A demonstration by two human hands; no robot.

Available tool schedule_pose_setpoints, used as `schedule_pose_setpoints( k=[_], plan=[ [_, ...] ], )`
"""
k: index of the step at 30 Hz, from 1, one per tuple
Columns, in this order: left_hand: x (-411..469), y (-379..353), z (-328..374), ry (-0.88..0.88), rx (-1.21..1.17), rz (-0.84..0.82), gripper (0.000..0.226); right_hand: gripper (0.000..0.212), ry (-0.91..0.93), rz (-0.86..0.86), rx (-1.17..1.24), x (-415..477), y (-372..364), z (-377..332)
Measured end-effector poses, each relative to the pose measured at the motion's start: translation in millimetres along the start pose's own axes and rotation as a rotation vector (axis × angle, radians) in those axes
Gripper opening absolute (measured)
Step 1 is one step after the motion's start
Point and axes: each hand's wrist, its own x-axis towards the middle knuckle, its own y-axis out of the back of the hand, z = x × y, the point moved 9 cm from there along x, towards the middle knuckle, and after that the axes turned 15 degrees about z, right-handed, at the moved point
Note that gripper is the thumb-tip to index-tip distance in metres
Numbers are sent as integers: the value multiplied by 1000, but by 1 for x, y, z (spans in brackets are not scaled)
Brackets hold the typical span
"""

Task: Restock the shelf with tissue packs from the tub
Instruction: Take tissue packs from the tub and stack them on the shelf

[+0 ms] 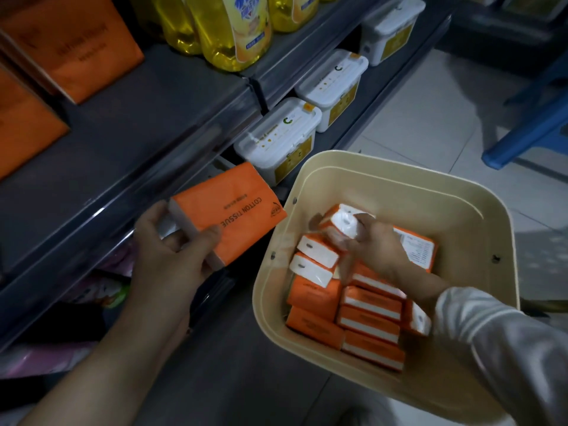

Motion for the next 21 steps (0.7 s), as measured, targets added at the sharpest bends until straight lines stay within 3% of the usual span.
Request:
schedule_pose_setpoints(
  k=[4, 6, 8, 10, 13, 17, 19, 21],
  plan=[
    [-9, 5, 9, -12, 35, 68, 46, 33, -113, 136, 422, -1, 65, -34],
    [-18, 0, 12, -20, 110, -5, 32, 35, -219, 150, 702, -11, 93, -53],
    [-31, -4, 16, -4, 161, -83, 37, 35, -226, 163, 864, -23, 122, -81],
    [-46, -6, 26, 18, 127, -125, 36, 34, -77, 224, 889, -37, 156, -117],
    [-64, -5, 42, 116, -21, -173, 20, 42, 295, 318, 745, -68, 193, -181],
    [-73, 16, 63, 207, -184, -174, 46, 54, 803, 289, 480, -120, 182, -254],
    [-73, 31, 72, 227, -206, -145, 44, 58, 888, 271, 449, -135, 170, -276],
    [-70, 48, 79, 231, -229, -80, 17, 57, 882, 211, 474, -142, 163, -291]
  ],
)
